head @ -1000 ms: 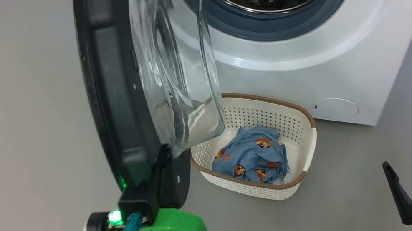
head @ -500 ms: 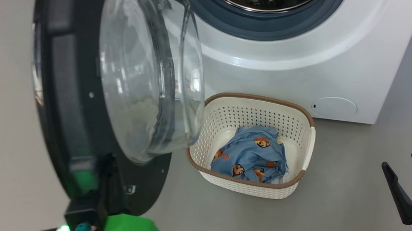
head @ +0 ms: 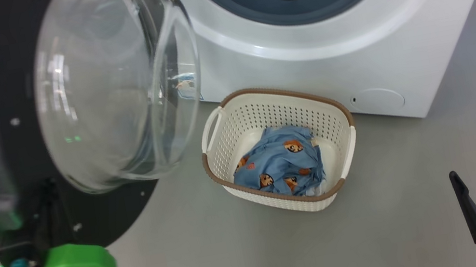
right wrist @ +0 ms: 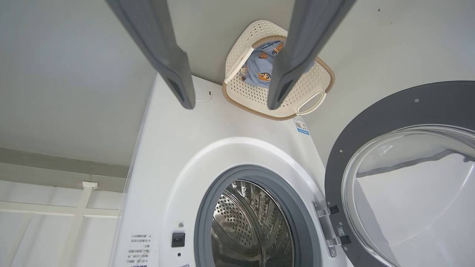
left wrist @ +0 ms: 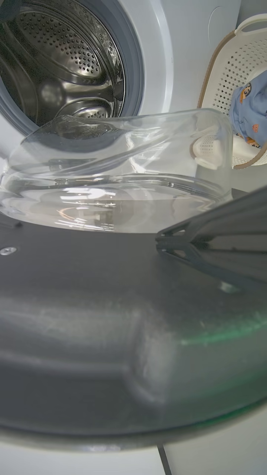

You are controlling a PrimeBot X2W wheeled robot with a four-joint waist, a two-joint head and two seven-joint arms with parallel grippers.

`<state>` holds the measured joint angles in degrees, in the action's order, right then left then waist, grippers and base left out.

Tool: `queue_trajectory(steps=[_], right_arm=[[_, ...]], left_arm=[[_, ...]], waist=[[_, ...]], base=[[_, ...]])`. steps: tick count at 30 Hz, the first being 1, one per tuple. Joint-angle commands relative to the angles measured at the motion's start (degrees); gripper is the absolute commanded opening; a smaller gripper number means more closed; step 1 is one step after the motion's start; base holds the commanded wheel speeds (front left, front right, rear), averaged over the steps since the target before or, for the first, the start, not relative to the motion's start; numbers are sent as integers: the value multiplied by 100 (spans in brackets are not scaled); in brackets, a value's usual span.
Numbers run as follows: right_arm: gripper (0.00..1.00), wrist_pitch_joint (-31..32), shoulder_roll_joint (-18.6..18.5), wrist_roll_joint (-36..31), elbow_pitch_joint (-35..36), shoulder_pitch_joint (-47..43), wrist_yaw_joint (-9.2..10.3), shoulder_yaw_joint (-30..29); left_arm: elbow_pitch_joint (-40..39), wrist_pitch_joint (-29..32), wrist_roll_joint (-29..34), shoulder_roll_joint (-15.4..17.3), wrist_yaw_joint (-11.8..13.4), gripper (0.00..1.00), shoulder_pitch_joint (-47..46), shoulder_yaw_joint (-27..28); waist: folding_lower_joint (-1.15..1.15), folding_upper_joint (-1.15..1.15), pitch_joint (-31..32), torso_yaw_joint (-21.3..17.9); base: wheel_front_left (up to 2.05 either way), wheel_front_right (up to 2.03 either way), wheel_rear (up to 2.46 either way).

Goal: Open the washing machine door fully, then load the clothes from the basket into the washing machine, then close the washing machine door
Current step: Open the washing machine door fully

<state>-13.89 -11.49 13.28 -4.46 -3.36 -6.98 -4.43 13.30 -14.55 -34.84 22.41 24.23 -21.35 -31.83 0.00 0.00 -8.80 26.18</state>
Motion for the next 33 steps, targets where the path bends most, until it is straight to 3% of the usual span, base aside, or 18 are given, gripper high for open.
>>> queue_trajectory(steps=[1,10,21,27,33], right_arm=[[100,2,-132,34,173,153,-51,103],[100,43,-267,77,352,258,-51,-5],[100,95,-402,100,470,399,-51,-76],[100,101,-419,105,480,452,-51,-35],[100,93,-407,101,482,487,-51,-35]], left_arm=[[61,-39,-13,332,-63,0,-243,436],[611,-43,114,337,-712,0,-434,1737],[1648,-44,358,364,-1419,0,-972,2633],[2106,-44,502,329,-1697,0,-1204,2960],[2096,-44,714,202,-1820,0,-1164,3343]], waist=[[0,0,-125,-81],[0,0,-531,-208],[0,0,-807,-239],[0,0,-848,-285],[0,0,-851,-326]], base=[[0,0,0],[0,0,0],[0,0,0],[0,0,0],[0,0,0]])
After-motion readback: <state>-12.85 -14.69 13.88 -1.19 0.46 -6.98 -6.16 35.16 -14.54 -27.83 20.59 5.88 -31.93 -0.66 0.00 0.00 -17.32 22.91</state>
